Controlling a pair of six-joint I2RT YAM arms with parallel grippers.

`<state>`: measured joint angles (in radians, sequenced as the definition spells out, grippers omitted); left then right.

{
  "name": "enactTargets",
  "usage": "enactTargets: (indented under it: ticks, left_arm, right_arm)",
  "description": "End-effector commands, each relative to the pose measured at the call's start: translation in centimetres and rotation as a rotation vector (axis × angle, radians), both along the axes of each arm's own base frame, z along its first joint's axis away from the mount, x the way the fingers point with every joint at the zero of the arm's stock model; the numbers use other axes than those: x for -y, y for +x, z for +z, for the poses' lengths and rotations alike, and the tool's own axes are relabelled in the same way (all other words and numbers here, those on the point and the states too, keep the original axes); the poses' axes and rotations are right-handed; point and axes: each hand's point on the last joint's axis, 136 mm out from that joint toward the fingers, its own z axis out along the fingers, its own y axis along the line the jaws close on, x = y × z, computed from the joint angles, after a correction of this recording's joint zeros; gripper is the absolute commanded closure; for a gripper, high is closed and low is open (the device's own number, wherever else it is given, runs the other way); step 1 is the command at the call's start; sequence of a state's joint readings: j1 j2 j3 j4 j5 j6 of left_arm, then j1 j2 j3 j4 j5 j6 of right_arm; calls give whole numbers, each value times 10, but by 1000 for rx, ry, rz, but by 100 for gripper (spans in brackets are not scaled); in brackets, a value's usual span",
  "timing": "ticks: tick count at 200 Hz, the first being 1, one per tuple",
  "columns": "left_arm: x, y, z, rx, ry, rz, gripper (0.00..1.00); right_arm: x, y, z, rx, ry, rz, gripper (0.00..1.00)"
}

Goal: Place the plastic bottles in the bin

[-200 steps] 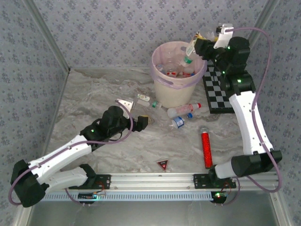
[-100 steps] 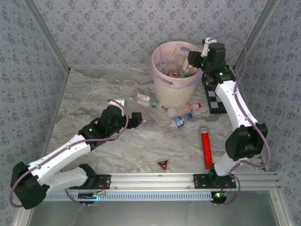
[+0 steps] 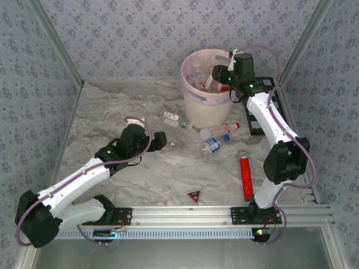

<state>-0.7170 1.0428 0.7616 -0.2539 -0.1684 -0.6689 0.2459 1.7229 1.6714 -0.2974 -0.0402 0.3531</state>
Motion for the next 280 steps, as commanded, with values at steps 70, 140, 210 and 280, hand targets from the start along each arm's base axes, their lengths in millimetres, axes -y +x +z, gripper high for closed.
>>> enactTargets:
  ticks: [70, 140, 210, 280]
  left_arm:
    - [0, 6, -22, -59, -10, 10, 3]
    - [-3, 5, -22, -65, -2, 12, 3]
    - [-11, -1, -29, -80, -6, 32, 3]
    - [-11, 7, -36, -121, -31, 78, 5]
  right_arm:
    - [25, -59, 59, -73, -164, 8, 1]
    - [44, -38, 63, -73, -167, -31, 33]
    - [16, -14, -18, -234, -132, 45, 57]
    - [29, -46, 64, -65, -100, 32, 37]
